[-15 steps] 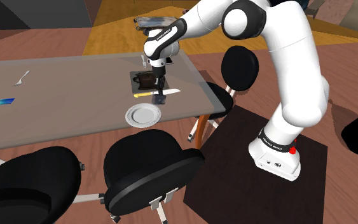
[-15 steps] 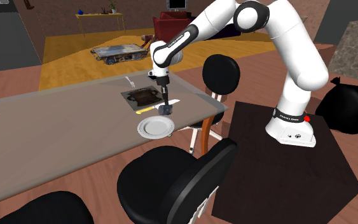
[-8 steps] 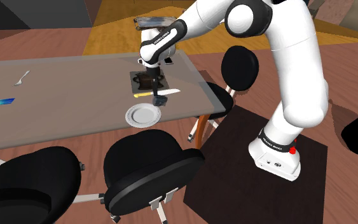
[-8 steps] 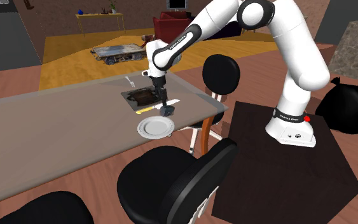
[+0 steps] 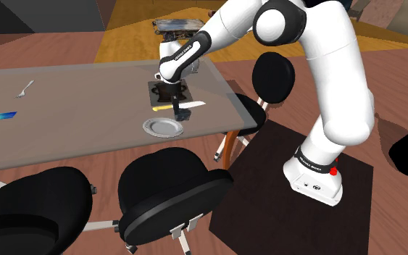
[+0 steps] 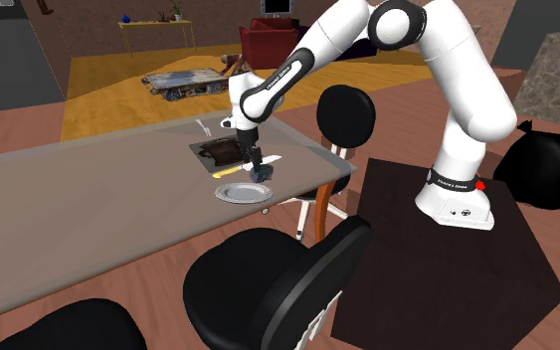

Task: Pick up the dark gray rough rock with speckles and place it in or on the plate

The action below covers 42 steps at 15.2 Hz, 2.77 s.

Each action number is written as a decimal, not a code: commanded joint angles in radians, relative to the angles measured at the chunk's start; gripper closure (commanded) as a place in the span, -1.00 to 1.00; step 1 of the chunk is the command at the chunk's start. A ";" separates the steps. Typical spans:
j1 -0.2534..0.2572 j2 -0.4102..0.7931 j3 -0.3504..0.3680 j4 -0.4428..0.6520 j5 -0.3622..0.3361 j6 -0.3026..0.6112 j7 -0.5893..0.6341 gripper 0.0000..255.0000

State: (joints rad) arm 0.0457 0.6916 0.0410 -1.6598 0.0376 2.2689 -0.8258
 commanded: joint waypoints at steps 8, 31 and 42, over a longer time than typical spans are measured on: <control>-0.003 0.014 -0.002 0.003 -0.001 0.004 -0.003 1.00; -0.128 0.150 0.063 0.194 0.040 -0.233 -0.273 -1.00; -0.127 0.153 0.063 0.191 0.040 -0.227 -0.273 1.00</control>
State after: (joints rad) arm -0.0825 0.8439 0.1035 -1.4680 0.0771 2.0425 -1.0994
